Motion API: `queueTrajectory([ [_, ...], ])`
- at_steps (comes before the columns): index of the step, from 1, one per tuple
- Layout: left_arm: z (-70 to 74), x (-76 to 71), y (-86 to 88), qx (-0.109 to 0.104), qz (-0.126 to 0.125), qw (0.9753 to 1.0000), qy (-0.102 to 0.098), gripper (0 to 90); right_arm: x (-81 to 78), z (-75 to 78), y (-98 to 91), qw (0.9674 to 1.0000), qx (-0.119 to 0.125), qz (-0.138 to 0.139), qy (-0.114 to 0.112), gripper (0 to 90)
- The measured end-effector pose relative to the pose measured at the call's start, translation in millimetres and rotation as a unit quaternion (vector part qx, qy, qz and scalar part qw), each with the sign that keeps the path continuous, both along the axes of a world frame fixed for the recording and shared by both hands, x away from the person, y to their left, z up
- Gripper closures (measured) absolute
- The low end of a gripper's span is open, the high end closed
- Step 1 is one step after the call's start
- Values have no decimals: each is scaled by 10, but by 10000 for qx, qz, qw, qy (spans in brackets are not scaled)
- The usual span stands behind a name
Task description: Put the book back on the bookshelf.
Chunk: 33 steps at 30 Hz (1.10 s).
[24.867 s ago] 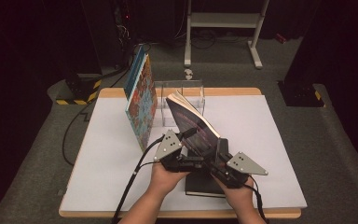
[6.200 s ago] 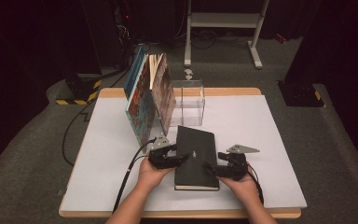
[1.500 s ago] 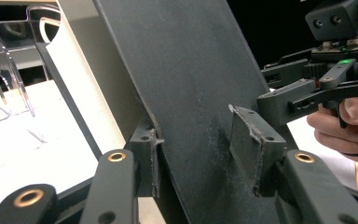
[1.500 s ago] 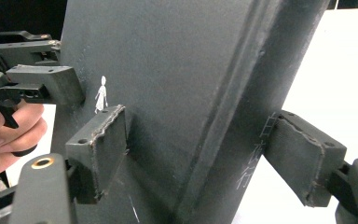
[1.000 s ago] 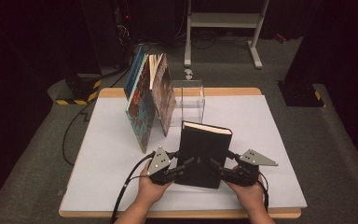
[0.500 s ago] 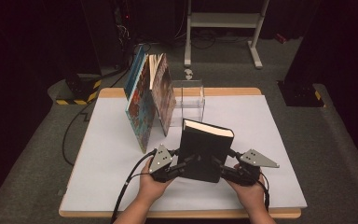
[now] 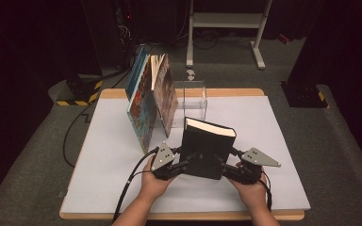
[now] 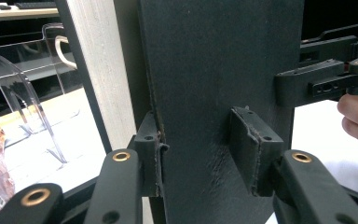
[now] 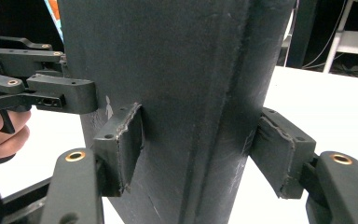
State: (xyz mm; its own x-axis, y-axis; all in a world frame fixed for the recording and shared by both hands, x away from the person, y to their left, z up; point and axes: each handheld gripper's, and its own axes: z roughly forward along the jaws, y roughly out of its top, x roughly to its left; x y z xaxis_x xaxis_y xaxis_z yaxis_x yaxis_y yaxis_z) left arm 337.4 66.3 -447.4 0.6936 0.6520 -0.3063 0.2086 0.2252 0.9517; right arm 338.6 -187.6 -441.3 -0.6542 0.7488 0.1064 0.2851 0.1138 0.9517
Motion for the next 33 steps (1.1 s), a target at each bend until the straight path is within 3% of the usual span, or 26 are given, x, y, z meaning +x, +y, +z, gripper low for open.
queueTrajectory([
  [6, -3, 58, 0, 97, 5, 9999, -53, 566, 42, -1, 13, 10000, -59, -36, -26, 357],
  [15, -9, 134, -29, 14, 36, 9999, -122, 564, 111, 22, 5, 9998, -105, -83, -115, 356],
  [20, -13, 169, -46, 90, 45, 9998, -172, 563, 140, 19, -5, 9998, -112, -121, -128, 357],
  [33, -66, 133, -54, 150, 36, 9995, -282, 557, 106, -23, -12, 9996, -152, -164, -189, 342],
])
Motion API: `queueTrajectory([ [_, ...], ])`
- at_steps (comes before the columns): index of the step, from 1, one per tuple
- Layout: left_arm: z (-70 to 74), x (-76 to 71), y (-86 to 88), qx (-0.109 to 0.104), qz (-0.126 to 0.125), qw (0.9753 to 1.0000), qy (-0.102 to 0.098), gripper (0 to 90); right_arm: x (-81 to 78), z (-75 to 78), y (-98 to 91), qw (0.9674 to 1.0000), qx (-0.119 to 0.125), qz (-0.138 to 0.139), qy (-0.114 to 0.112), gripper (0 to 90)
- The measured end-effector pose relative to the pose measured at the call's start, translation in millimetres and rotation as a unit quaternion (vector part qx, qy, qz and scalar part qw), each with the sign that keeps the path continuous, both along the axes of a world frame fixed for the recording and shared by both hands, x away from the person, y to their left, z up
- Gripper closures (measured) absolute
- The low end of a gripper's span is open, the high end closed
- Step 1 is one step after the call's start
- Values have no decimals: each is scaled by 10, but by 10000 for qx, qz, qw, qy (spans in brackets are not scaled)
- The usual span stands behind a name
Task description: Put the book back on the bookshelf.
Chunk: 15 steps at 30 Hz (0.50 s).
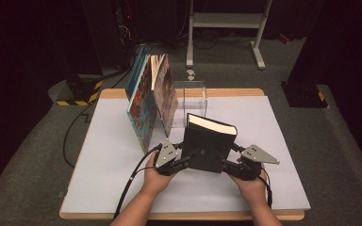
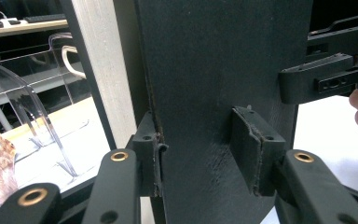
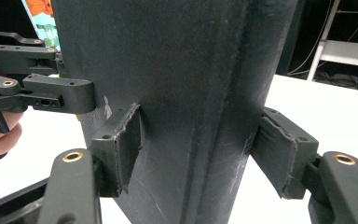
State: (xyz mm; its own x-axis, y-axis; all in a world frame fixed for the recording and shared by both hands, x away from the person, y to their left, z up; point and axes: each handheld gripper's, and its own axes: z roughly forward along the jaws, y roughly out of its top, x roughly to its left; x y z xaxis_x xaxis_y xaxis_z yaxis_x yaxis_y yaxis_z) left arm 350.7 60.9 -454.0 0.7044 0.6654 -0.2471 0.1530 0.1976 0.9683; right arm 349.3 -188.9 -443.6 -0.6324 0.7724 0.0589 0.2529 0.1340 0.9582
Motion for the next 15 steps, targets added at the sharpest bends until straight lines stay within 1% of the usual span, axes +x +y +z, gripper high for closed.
queueTrajectory([
  [3, -20, -22, 10, 52, 11, 10000, -36, 554, -15, -7, 6, 10000, -34, 12, -47, 335],
  [5, -42, -35, 20, 103, 51, 9999, -62, 550, -20, -24, 1, 10000, 13, 27, -84, 335],
  [7, -67, -40, 48, 113, 95, 9999, -50, 543, -24, -26, -7, 9999, 47, 55, -77, 341],
  [10, -91, -53, 79, 60, 112, 9999, -17, 539, -39, -32, -4, 9999, 71, 61, -90, 344],
  [15, -106, -71, 95, 135, 130, 9998, -64, 532, -50, -39, -13, 9998, 112, 115, -91, 345],
])
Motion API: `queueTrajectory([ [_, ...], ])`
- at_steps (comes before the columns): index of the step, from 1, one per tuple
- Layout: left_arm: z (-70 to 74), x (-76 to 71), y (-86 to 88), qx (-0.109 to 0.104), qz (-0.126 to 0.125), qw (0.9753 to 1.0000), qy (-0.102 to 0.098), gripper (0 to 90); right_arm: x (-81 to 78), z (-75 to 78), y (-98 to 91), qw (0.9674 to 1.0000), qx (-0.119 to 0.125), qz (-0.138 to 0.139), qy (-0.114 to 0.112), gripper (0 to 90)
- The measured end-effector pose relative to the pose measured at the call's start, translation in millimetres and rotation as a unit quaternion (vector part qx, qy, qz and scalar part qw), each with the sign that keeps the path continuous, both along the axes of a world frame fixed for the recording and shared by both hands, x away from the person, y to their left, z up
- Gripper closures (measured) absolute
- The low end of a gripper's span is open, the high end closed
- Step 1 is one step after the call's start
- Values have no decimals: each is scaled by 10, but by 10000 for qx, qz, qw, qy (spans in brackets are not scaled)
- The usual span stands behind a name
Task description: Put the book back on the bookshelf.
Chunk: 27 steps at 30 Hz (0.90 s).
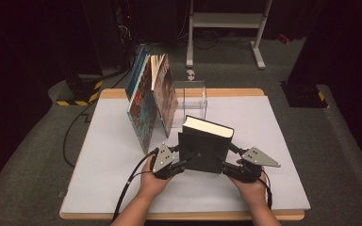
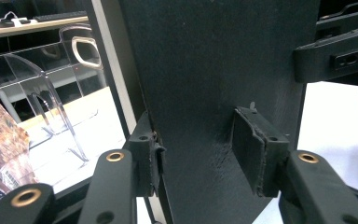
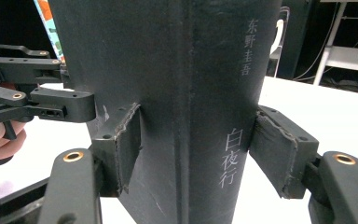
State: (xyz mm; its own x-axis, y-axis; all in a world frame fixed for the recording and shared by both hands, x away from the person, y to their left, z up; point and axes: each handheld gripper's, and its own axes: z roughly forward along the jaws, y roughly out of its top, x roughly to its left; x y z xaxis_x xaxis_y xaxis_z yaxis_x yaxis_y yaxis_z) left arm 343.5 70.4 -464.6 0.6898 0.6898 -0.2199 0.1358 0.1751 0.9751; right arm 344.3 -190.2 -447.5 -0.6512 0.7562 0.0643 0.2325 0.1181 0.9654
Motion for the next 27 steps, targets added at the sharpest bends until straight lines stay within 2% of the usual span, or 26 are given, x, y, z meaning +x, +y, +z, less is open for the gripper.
queueTrajectory([
  [5, 10, -29, 16, -26, 79, 9999, -76, 525, -7, -13, -9, 10000, 50, 54, 46, 340],
  [9, 26, -50, 72, -108, 163, 9998, -73, 484, -12, -31, -7, 9999, 34, 99, 98, 329],
  [18, -31, -108, 201, -92, 258, 9996, 73, 431, -27, -76, 17, 9995, 83, 237, 187, 285],
  [23, -76, -163, 315, -64, 293, 9994, 193, 410, -33, -83, 35, 9992, 74, 340, 205, 262],
  [27, -107, -193, 424, -89, 391, 9988, 295, 396, -38, -86, 54, 9992, 55, 322, 215, 258],
])
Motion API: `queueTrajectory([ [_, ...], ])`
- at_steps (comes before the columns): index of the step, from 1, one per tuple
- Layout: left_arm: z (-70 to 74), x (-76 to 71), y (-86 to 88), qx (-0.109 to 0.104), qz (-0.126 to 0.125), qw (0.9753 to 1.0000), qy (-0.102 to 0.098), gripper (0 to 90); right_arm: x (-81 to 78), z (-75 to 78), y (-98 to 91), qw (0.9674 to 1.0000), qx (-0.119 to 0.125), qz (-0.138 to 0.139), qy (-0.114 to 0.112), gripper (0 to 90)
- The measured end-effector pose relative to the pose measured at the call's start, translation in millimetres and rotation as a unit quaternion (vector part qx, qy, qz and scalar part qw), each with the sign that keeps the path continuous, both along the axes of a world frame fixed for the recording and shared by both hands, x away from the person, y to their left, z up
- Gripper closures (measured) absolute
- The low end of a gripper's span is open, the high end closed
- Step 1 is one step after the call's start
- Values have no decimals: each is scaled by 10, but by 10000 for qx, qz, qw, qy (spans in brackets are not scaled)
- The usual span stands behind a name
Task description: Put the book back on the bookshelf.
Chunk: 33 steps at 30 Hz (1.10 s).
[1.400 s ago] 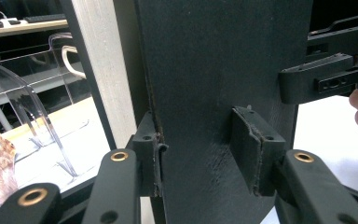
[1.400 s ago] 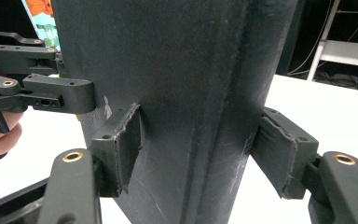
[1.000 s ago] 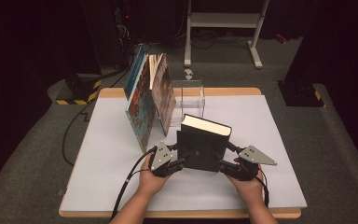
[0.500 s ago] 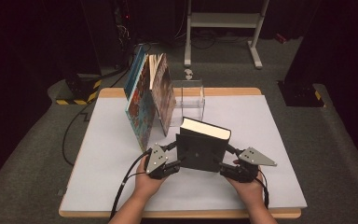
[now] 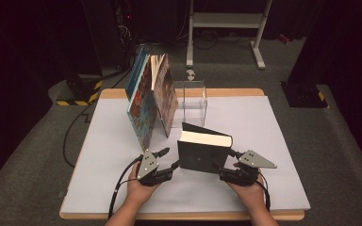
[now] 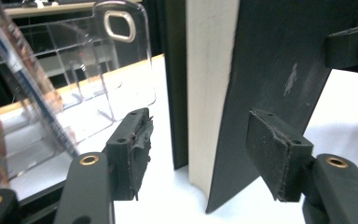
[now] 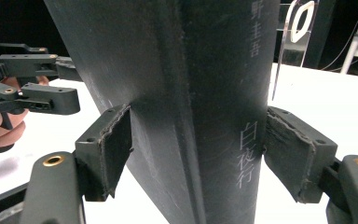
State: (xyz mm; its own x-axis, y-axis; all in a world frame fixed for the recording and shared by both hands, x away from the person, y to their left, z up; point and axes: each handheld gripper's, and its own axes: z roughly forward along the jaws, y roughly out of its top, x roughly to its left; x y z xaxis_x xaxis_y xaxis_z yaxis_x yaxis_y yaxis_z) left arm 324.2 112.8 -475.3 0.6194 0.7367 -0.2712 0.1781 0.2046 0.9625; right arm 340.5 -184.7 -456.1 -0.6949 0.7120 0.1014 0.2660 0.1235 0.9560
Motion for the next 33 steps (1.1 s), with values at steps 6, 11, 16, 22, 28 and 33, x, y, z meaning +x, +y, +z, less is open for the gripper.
queueTrajectory([
  [6, -73, -52, 191, 69, 217, 9997, 116, 380, -4, -5, -2, 10000, 8, 13, 22, 252],
  [11, -111, -78, 374, 76, 448, 9986, 266, 368, -3, -23, 8, 10000, -29, 9, 29, 250],
  [16, -178, -84, 593, 72, 807, 9960, 377, 357, 1, -14, 0, 9999, 44, 79, 114, 241],
  [22, -243, -46, 803, 101, 1264, 9903, 576, 313, 14, 55, -41, 9995, 189, 205, 133, 235],
  [28, -245, -32, 859, 105, 1395, 9885, 580, 297, 38, 150, -22, 9992, 208, 324, 58, 227],
  [33, -260, -16, 859, 106, 1373, 9884, 634, 296, 103, 219, 50, 9989, 73, 464, 49, 211],
])
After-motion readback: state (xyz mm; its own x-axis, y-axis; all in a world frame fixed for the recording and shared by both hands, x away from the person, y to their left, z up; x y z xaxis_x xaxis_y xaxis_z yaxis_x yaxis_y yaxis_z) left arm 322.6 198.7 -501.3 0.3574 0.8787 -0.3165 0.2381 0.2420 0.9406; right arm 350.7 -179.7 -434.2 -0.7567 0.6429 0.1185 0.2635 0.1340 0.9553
